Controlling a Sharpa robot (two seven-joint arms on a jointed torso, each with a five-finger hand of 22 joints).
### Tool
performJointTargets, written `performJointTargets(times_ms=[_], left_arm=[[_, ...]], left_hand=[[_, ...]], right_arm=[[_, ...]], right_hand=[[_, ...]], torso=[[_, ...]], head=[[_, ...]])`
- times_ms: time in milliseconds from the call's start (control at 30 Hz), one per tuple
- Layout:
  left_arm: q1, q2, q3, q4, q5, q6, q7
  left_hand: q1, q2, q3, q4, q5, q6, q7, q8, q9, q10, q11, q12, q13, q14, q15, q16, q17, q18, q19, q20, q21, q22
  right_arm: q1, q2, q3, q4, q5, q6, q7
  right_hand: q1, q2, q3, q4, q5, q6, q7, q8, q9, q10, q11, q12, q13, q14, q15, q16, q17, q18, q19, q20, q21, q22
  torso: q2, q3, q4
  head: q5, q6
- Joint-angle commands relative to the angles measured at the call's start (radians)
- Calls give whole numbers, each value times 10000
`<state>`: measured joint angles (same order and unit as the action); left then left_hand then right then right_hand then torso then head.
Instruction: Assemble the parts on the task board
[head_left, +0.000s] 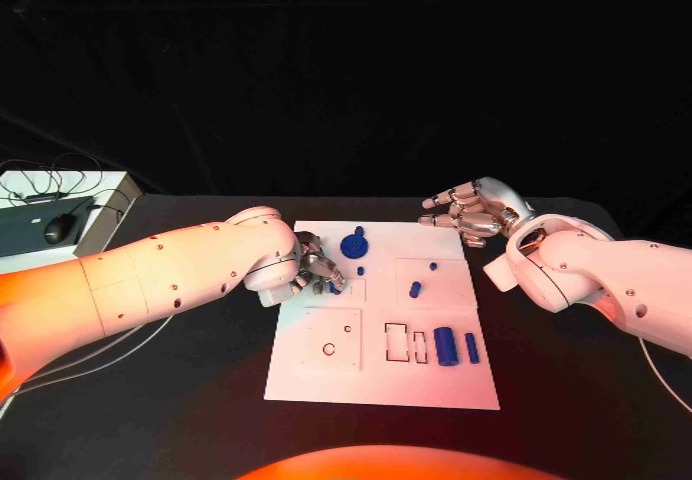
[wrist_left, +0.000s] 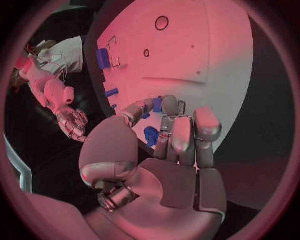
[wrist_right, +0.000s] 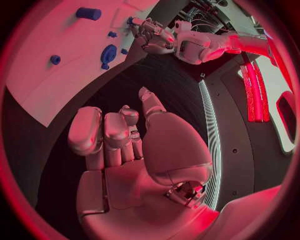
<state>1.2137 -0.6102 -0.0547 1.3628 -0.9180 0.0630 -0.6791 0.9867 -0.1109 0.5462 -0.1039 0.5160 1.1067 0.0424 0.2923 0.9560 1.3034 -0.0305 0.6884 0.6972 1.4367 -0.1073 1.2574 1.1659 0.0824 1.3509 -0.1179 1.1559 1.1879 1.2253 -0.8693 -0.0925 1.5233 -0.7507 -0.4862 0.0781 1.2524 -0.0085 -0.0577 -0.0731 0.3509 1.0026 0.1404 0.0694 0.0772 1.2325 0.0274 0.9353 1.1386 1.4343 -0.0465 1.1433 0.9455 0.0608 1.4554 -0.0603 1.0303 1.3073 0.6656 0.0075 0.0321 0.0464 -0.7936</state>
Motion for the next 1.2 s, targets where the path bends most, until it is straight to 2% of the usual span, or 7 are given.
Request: performJointTargets(times_ms=[33,300,667,900,1200], left_arm=[[-60,3,-36,38,-48,305,-37],[-54,-37,-18,70,141,428,-49],[-18,-86,86,166,489,584,-57],[87,-70,114,53,674,826,-74],[266,91,145,-211,838,1286,-105]], left_hand=[[148,237,715,-712,45,749,-664,46,-19,643,-566,-44,18,25,-73,33,10,-113,57,-37,8,21],[118,264,735,-749,63,746,-667,87,-47,651,-562,-50,30,26,-64,43,14,-128,59,-33,18,48],[111,287,751,-775,55,726,-659,105,-59,639,-553,-52,41,22,-56,39,3,-136,60,-29,33,74],[106,307,760,-786,58,725,-659,120,-66,638,-551,-52,46,24,-53,44,5,-141,63,-25,48,95],[100,331,771,-810,56,712,-652,134,-80,630,-547,-55,54,26,-47,59,19,-146,62,-19,65,125]], right_arm=[[-2,-6,5,5,-75,86,81],[-2,-4,5,-10,-84,126,68],[-3,17,5,-53,-105,174,54],[-14,41,4,-94,-111,203,48],[-21,58,4,-130,-134,225,41]], right_hand=[[-92,22,-10,-23,56,19,69,20,16,-41,-7,-26,-9,22,-28,-50,-5,168,-53,-11,-39,1350],[-88,13,-10,-34,71,8,72,17,15,-47,-5,-35,-15,22,-28,-59,-11,170,-56,-11,-59,1346],[-88,13,-10,-34,71,8,72,17,15,-47,-5,-35,-15,22,-28,-59,-11,170,-56,-11,-59,1346],[-88,13,-10,-34,71,8,72,17,15,-47,-5,-35,-15,22,-28,-59,-11,170,-56,-11,-59,1346],[-80,10,-8,-52,63,8,71,17,16,-53,-6,-38,-17,20,-28,-69,-13,172,-58,-11,-81,1343]], torso=[[3,-2,2],[2,-4,3],[-3,10,-7],[5,21,-8],[6,7,-10]], head=[[17,-2],[37,21],[52,35],[60,45],[62,41]])
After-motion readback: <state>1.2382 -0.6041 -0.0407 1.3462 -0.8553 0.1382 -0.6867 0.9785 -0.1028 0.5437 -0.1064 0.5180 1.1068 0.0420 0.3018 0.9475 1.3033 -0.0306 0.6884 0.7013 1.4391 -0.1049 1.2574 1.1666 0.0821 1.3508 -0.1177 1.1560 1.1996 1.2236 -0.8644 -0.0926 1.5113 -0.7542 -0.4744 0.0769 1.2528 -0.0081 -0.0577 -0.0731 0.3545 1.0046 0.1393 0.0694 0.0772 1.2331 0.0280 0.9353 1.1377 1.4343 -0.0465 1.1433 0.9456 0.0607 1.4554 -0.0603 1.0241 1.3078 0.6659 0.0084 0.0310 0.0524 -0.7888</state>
